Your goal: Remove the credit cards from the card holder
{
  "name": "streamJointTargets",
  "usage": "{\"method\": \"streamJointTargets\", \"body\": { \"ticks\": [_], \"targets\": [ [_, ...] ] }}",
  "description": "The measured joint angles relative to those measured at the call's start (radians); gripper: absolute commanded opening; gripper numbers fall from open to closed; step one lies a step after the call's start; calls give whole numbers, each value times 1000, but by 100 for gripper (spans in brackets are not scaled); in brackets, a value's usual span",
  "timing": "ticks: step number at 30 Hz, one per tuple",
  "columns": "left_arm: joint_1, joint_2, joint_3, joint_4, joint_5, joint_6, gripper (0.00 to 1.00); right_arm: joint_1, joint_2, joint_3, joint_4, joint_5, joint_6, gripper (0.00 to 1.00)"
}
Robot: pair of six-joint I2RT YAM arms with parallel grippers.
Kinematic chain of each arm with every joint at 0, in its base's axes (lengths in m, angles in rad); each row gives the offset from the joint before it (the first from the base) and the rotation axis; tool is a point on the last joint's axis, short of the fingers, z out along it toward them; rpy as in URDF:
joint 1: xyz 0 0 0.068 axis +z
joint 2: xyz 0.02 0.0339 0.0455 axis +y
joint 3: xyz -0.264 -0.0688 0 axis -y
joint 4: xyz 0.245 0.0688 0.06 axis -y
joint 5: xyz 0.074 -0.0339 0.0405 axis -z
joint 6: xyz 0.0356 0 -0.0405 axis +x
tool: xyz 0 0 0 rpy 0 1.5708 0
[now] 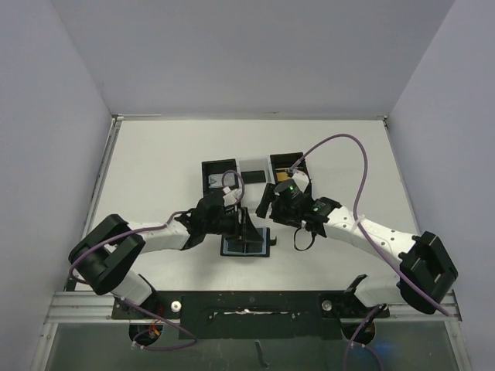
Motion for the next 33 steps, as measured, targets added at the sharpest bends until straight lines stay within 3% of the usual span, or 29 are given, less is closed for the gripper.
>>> {"method": "streamJointTargets", "body": {
  "ticks": [5, 12, 21, 33],
  "targets": [
    [-4, -19, 24, -57, -20, 37, 48, -7, -27, -27, 22, 1, 6, 68],
    [37, -188, 20, -234, -160, 91, 48, -13, -31, -75, 111, -94, 5, 48],
    [109, -299, -52, -291, -248, 63, 48, -13, 107, -80, 263, -288, -1, 36],
    [113, -177, -36, -236, -139, 63, 47, -18, 211, -104, 169, -283, 4, 32]
  ]
}}
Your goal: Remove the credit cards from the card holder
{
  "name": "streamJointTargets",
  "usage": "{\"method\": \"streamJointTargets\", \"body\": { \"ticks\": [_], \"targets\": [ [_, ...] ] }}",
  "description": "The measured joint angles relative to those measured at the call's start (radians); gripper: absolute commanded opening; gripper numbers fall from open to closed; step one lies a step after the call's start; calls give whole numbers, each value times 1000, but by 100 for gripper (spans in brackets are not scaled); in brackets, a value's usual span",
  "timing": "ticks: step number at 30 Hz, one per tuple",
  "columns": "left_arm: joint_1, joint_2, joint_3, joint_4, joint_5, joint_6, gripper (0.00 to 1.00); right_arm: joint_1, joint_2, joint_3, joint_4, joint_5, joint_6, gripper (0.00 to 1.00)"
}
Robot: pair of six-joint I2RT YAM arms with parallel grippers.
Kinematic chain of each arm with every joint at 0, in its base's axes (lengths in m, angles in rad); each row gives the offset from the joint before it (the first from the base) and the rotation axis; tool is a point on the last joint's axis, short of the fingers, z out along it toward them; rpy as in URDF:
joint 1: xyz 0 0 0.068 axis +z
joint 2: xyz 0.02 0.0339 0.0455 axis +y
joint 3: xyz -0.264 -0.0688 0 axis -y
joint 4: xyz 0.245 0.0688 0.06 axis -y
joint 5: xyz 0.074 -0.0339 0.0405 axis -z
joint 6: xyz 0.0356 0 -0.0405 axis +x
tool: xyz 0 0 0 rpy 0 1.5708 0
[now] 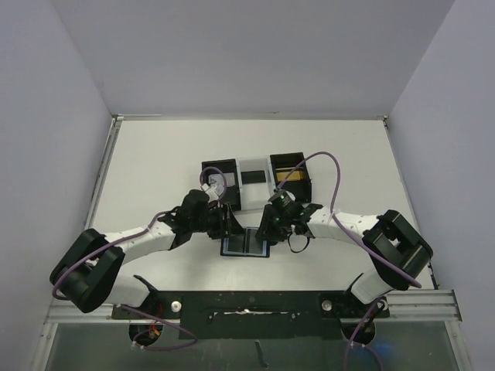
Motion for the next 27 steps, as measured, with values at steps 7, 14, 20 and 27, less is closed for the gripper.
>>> {"method": "streamJointTargets", "body": {
  "ticks": [7, 14, 20, 27],
  "targets": [
    [-10, 98, 16, 55, 63, -19, 47, -6, -8, -21, 11, 0, 6, 27],
    [-15, 152, 18, 66, 66, -45, 47, -7, -8, -27, 11, 4, 22, 24],
    [-16, 176, 26, 74, 58, -59, 46, -20, -13, -60, 77, -35, 24, 24],
    [-25, 205, 35, 104, 54, -80, 44, -44, -6, -93, 156, -103, 25, 25]
  ]
}}
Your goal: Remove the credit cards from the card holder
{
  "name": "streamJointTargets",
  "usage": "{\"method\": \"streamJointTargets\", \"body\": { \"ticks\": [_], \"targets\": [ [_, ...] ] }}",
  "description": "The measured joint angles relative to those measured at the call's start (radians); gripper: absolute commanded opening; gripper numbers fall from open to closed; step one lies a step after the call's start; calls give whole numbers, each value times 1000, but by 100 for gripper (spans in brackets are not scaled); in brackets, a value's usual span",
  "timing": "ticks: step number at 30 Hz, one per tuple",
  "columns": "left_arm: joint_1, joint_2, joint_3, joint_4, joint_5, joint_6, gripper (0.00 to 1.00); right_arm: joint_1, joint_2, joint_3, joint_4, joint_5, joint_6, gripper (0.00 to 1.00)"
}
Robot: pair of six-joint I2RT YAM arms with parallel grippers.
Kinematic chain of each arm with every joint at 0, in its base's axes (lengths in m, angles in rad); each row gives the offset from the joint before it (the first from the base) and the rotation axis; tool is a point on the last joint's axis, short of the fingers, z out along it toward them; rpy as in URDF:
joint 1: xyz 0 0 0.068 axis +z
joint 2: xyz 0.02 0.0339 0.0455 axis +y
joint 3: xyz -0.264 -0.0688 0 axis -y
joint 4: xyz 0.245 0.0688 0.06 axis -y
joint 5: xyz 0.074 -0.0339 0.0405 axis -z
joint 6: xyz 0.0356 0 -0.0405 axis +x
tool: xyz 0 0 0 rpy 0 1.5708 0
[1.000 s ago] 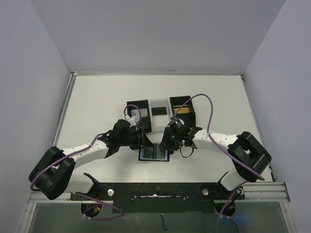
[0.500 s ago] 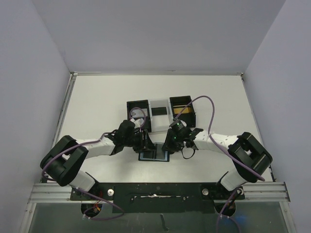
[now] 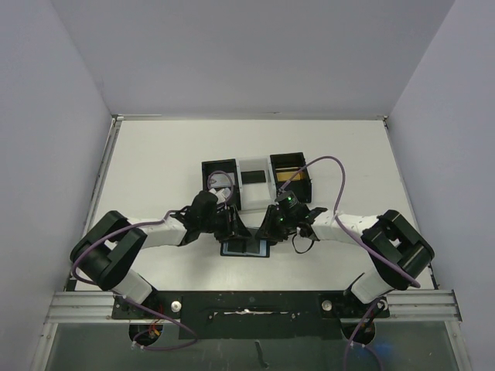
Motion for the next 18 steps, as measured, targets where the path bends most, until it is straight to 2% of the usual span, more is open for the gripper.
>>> {"method": "streamJointTargets", "body": {
  "ticks": [4, 11, 18],
  "targets": [
    [0, 0, -11, 21, -5, -19, 38, -9, 0, -14, 27, -21, 4, 24],
    [-1, 20, -14, 32, -14, -28, 18, -10, 0, -16, 32, -24, 7, 25],
    [-1, 34, -14, 31, -17, -35, 7, -10, 0, -16, 31, -23, 7, 25]
  ]
}}
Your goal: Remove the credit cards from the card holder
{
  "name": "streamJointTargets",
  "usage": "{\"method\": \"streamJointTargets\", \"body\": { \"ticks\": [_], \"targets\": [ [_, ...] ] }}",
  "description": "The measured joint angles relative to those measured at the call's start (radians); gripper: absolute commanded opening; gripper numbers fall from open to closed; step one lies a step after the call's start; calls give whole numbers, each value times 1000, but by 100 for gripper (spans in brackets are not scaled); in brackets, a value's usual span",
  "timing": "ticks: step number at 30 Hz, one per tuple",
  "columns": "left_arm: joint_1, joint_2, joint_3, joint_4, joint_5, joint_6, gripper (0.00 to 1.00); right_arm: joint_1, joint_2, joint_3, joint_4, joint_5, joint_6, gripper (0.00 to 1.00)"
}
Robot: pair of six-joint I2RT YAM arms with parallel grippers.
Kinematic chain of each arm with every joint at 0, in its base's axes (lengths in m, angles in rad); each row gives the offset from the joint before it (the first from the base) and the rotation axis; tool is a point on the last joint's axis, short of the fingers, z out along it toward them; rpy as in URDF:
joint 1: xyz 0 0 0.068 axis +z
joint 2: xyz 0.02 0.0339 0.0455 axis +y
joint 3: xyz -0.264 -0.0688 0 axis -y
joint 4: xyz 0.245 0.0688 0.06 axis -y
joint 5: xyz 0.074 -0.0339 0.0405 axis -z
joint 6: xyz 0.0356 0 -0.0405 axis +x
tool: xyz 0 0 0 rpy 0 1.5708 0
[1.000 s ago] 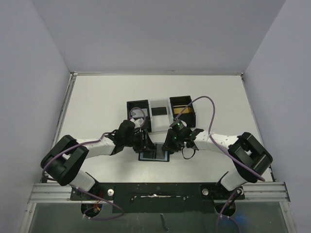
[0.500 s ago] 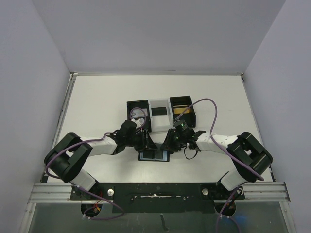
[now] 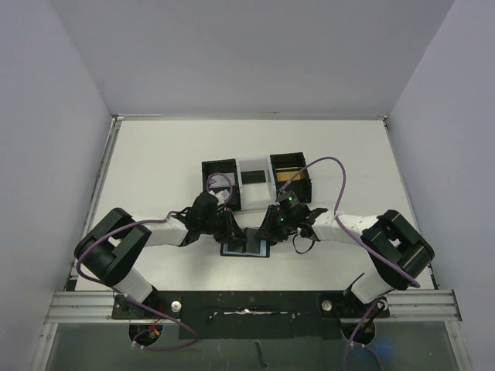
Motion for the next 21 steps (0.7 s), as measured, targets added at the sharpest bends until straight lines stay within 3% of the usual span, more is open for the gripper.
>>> {"method": "streamJointTargets", "body": {
  "ticks": [5, 21],
  "targets": [
    [0, 0, 0, -6, -4, 0, 0, 0, 0, 0, -3, 3, 0, 25],
    [11, -53, -11, -55, -21, 12, 0, 0, 0, 8, -18, 21, 0, 24]
  ]
}}
